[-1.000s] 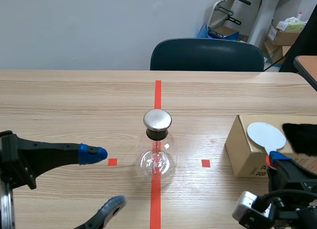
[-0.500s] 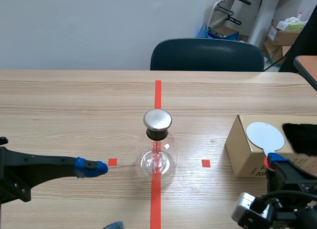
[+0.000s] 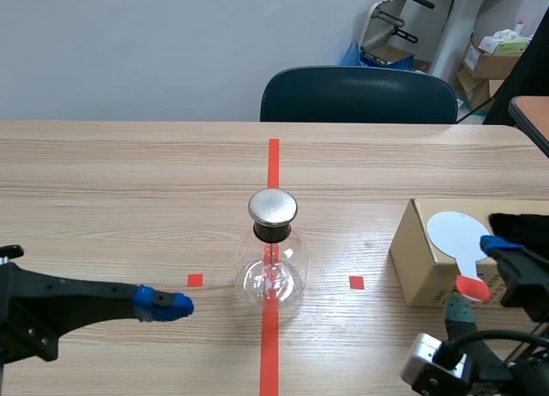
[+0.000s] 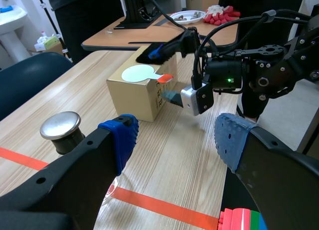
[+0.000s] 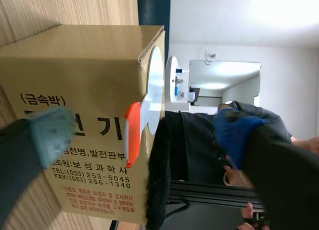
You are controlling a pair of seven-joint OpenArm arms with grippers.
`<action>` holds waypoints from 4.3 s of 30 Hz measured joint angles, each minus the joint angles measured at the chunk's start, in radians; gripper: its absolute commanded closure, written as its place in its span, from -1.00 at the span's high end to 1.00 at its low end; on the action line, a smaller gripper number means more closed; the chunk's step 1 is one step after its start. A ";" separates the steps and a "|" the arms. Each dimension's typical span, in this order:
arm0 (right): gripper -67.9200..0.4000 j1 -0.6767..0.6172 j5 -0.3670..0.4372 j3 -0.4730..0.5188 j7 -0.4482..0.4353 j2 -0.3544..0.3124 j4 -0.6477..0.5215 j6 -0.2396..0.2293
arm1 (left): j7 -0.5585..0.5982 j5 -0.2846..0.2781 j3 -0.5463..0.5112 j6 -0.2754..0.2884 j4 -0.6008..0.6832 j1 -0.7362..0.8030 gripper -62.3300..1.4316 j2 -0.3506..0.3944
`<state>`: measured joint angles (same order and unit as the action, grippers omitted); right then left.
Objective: Do the electroscope experiment
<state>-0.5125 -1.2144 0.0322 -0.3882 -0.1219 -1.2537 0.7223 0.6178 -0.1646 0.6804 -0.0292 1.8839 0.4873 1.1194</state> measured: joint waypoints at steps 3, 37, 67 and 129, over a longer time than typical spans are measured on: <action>1.00 0.000 0.000 0.000 0.000 0.000 0.000 0.000 | -0.002 0.000 0.000 0.008 0.000 0.000 0.16 0.000; 1.00 0.000 0.000 0.000 0.005 0.000 0.000 0.000 | -0.053 0.000 0.000 0.023 0.000 0.000 0.16 0.000; 1.00 0.000 0.011 0.000 0.005 0.000 0.000 0.000 | -0.053 0.000 0.000 0.023 0.000 0.000 0.16 0.000; 1.00 0.000 0.029 0.000 0.005 0.000 0.000 0.000 | -0.053 0.000 0.000 0.023 0.000 0.000 0.16 0.000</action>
<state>-0.5125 -1.1858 0.0322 -0.3832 -0.1219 -1.2537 0.7219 0.5648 -0.1650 0.6804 -0.0059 1.8839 0.4873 1.1191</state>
